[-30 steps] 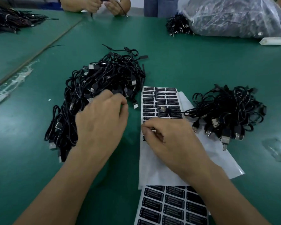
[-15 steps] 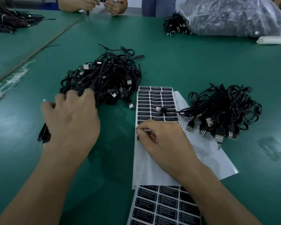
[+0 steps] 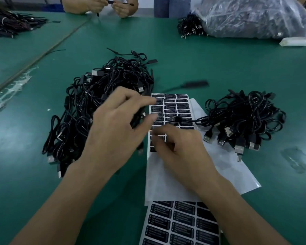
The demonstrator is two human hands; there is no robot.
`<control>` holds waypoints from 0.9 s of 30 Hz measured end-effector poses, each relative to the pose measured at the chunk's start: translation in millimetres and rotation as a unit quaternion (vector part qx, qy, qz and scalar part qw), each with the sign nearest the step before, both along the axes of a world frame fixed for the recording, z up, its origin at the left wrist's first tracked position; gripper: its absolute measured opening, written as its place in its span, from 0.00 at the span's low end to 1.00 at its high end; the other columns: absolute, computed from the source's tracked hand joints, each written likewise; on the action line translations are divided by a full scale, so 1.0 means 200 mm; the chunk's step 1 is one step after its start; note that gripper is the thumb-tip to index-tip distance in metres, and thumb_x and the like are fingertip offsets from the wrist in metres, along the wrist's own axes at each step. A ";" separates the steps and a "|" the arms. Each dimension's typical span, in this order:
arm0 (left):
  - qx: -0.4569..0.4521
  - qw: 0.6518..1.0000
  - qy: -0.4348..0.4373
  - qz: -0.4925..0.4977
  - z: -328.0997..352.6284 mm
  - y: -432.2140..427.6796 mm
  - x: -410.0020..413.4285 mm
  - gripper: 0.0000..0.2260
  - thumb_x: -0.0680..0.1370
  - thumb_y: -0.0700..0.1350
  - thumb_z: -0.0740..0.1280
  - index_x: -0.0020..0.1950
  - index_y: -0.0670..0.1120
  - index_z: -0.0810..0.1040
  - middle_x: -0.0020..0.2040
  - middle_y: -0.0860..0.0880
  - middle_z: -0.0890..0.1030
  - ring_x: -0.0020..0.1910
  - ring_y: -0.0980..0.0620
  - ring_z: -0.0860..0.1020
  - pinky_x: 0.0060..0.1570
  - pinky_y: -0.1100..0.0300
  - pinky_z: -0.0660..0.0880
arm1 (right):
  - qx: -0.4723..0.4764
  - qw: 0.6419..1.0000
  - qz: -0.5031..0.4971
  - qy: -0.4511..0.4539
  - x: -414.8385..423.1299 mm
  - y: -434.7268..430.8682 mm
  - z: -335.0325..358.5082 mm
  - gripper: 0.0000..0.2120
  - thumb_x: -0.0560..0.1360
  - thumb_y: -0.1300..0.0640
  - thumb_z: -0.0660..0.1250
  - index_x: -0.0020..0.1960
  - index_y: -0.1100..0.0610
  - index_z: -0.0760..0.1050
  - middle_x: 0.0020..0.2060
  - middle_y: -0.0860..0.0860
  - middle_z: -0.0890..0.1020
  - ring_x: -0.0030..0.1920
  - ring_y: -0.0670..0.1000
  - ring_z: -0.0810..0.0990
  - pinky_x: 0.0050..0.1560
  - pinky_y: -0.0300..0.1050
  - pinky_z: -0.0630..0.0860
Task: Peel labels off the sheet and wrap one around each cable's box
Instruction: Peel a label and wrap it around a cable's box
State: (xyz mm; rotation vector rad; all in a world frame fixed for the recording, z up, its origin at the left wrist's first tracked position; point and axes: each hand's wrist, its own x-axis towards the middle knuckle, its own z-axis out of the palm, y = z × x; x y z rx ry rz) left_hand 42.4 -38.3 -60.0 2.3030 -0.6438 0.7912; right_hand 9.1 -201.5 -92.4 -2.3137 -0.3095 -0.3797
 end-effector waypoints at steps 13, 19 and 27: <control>-0.090 0.973 0.210 0.033 -0.01 0.00 -0.02 0.15 0.70 0.46 0.63 0.49 0.60 0.84 0.40 0.57 0.78 0.37 0.57 0.77 0.40 0.54 0.78 | 0.413 0.908 -0.026 0.066 0.00 -0.06 0.08 0.12 0.74 0.52 0.71 0.58 0.48 0.80 0.35 0.47 0.80 0.34 0.42 0.76 0.31 0.32 0.72; 0.037 0.975 0.181 0.127 0.02 0.00 -0.04 0.09 0.75 0.45 0.66 0.47 0.57 0.84 0.44 0.59 0.78 0.42 0.56 0.77 0.43 0.56 0.75 | 0.403 0.911 -0.061 0.063 0.01 -0.08 0.09 0.08 0.78 0.65 0.68 0.48 0.53 0.82 0.33 0.49 0.83 0.33 0.44 0.80 0.29 0.33 0.72; 0.137 0.983 0.107 0.057 0.01 -0.06 -0.06 0.17 0.80 0.56 0.60 0.58 0.50 0.83 0.51 0.53 0.84 0.52 0.49 0.80 0.55 0.53 0.68 | 0.298 0.954 -0.019 0.039 0.02 -0.08 0.08 0.13 0.79 0.66 0.67 0.49 0.48 0.80 0.42 0.48 0.85 0.46 0.49 0.83 0.48 0.39 0.78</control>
